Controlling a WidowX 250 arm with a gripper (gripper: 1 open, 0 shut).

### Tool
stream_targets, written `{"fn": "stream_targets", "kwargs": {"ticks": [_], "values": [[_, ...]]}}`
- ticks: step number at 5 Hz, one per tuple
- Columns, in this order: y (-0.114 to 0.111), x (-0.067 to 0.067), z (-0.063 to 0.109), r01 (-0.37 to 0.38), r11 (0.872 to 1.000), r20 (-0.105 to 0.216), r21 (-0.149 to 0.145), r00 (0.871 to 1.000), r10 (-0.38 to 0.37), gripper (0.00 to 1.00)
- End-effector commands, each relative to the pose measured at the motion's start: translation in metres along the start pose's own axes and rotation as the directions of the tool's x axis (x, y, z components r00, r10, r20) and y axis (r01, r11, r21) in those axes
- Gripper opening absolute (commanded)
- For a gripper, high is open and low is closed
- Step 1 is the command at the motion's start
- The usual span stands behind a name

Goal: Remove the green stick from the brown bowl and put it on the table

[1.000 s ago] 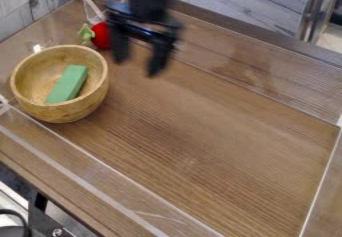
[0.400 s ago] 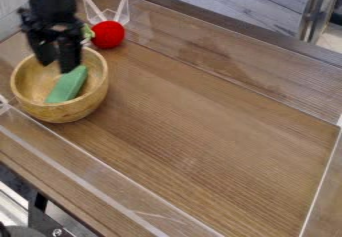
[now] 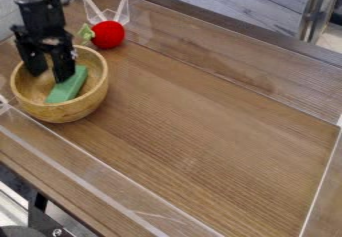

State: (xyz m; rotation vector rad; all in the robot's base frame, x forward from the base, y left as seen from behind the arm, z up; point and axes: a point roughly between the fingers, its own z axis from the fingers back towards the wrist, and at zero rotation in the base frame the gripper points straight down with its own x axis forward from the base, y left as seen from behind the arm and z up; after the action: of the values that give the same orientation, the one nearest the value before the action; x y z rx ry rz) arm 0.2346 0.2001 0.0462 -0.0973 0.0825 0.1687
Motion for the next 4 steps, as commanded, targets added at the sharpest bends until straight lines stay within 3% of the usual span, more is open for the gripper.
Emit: {"fn": "stream_targets", "kwargs": {"ticks": [1, 3, 4], "values": [[0.002, 0.027, 0.005, -0.003, 1.000, 0.056, 0.020, 0.998, 0.002, 1.00], [0.015, 0.023, 0.006, -0.072, 0.997, 0.046, -0.017, 0.996, 0.073, 1.00], [0.016, 0.025, 0.003, -0.044, 0.999, 0.029, -0.017, 0.999, 0.044, 1.00]]}}
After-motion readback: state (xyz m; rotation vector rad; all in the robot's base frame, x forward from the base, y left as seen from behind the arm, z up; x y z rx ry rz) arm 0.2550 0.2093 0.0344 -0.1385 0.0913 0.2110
